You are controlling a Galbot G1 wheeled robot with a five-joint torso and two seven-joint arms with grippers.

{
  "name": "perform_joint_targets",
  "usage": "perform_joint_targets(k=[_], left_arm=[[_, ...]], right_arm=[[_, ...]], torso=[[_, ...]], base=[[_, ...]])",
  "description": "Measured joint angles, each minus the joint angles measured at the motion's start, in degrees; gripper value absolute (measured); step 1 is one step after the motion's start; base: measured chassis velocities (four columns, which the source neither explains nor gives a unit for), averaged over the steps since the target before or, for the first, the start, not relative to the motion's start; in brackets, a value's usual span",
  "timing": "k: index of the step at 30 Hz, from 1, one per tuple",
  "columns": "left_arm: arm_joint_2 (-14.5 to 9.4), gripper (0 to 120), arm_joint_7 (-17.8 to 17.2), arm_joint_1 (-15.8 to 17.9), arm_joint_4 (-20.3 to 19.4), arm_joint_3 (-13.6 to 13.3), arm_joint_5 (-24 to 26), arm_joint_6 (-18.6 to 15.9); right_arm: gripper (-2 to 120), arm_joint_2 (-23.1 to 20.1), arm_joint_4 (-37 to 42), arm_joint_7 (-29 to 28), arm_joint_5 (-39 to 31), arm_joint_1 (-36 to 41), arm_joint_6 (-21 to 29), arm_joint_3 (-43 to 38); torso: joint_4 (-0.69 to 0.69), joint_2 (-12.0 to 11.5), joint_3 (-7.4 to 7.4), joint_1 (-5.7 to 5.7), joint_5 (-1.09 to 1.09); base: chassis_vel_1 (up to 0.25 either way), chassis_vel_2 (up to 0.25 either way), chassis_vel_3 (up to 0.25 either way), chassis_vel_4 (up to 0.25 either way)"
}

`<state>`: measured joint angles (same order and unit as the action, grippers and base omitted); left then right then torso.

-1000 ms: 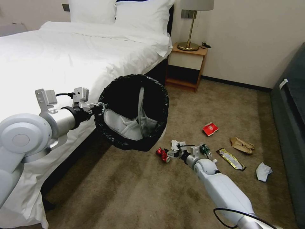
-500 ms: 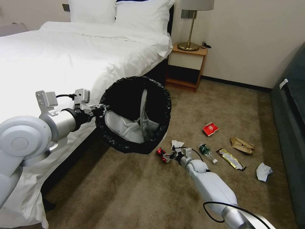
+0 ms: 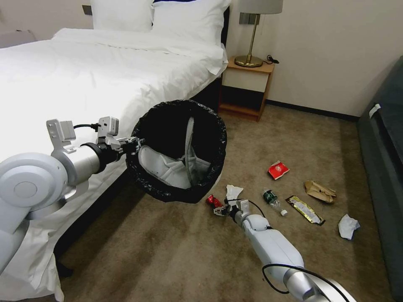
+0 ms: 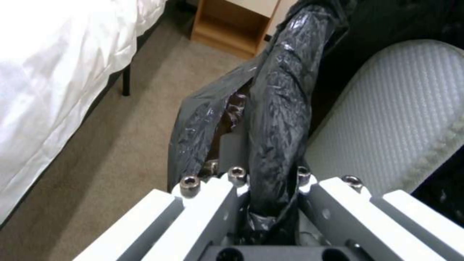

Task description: Pick up the trash bin, then pick up the garbage on the floor and place it into the trash bin.

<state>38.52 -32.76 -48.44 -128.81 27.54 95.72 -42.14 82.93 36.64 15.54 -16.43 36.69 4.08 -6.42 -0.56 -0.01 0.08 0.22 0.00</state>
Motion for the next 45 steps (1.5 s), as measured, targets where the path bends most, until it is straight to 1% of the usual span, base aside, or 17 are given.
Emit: perform_joint_targets(k=[1,2,3,4,6,7,10,13,14,15,17,20,21,22,39,44,45], left_arm=[[0.00,1,0.01,0.00,-0.01,-0.01,-0.03,0.00],[0.00,1,0.01,0.00,-0.01,-0.01,-0.03,0.00],[0.00,1,0.01,-0.02,-0.03,-0.02,-0.05,0.00],[0.00,1,0.01,-0.02,-0.03,-0.02,-0.05,0.00],[-0.01,1,0.02,-0.15,-0.13,-0.01,-0.05,0.00],[-0.01,1,0.02,-0.15,-0.13,-0.01,-0.05,0.00],[-0.01,1,0.04,-0.26,-0.16,0.00,-0.11,0.00],[-0.01,1,0.08,-0.25,-0.15,0.00,-0.12,0.00],[-0.01,1,0.12,-0.17,-0.14,0.00,-0.12,0.00],[-0.01,1,0.12,-0.17,-0.14,0.00,-0.12,0.00],[-0.01,1,0.16,0.10,-0.05,-0.12,-0.13,0.00],[-0.01,1,0.19,0.16,-0.03,-0.16,-0.12,0.00],[-0.01,1,0.22,0.21,0.02,-0.20,-0.12,0.00],[-0.01,1,0.22,0.21,0.02,-0.21,-0.15,0.00],[-0.27,1,0.81,0.10,-0.34,-0.12,-0.47,0.00],[-0.51,1,0.82,-0.06,-0.48,0.10,-0.55,0.00],[-0.54,1,0.83,-0.07,-0.58,0.19,-0.54,0.00]], right_arm=[[74,0.47,-0.89,-0.02,0.69,-0.10,-0.37,-0.45],[74,0.47,-0.89,-0.02,0.69,-0.10,-0.37,-0.45],[67,0.92,-1.57,-0.03,1.43,-0.19,-0.66,-0.95],[67,0.92,-1.57,-0.03,1.43,-0.19,-0.66,-0.95],[54,1.18,-1.99,-0.11,1.79,-0.19,-0.78,-1.43],[54,1.18,-1.99,-0.11,1.79,-0.19,-0.78,-1.43],[39,1.33,-2.19,-0.14,1.95,0.06,-0.84,-2.09],[34,1.39,-2.22,-0.16,1.95,0.20,-0.90,-2.34],[27,1.37,-2.19,-0.23,1.95,0.34,-0.94,-2.47],[27,1.37,-2.19,-0.23,1.95,0.34,-0.94,-2.47],[16,1.15,-2.05,-0.40,1.92,0.62,-1.01,-2.62],[11,1.07,-1.95,-0.45,1.88,0.68,-1.02,-2.67],[3,0.87,-1.76,-0.67,1.83,0.86,-1.01,-2.78],[0,0.74,-1.60,-0.86,1.81,0.98,-1.00,-2.85],[0,-0.31,1.40,-1.97,0.76,2.57,-0.61,-3.06],[0,-0.69,3.58,-2.86,-0.16,3.00,-0.46,-3.48],[0,-1.28,5.38,-3.07,-1.20,3.55,0.08,-3.49]], torso=[[0.00,0.00,0.00,0.00,0.00],[0.00,0.00,0.00,0.00,0.00],[0.00,0.00,0.00,0.00,0.00],[0.00,0.00,0.00,0.00,0.00],[0.00,0.00,0.00,0.00,0.00],[0.00,0.00,0.00,0.00,0.00],[0.00,0.00,0.00,0.00,0.00],[0.00,0.00,0.00,0.00,0.00],[0.01,0.00,-0.01,0.00,0.00],[0.01,0.00,-0.01,0.00,0.00],[0.00,0.00,0.00,0.00,0.00],[0.00,0.00,-0.01,0.00,0.00],[0.00,0.00,0.00,0.00,0.00],[0.00,0.00,0.00,0.00,0.01],[0.00,0.00,0.00,0.00,0.01],[0.01,0.00,0.00,0.00,0.01],[0.01,0.00,0.00,0.00,0.01]], base=[[0.000,0.000,0.000,0.000],[0.000,0.000,0.000,0.000],[0.000,0.000,0.000,0.000],[0.000,0.000,0.000,0.000],[0.000,0.000,0.000,0.000],[0.000,0.000,0.000,0.000],[0.000,0.000,0.000,0.000],[0.000,0.000,0.000,0.000],[0.000,0.000,0.000,0.000],[0.000,0.000,0.000,0.000],[0.000,0.000,0.000,0.000],[0.000,0.000,0.000,0.000],[0.000,0.000,0.000,0.000],[0.000,0.000,0.000,0.000],[0.000,0.000,0.000,0.000],[0.000,0.000,0.000,0.000],[0.000,0.000,0.000,0.000]])
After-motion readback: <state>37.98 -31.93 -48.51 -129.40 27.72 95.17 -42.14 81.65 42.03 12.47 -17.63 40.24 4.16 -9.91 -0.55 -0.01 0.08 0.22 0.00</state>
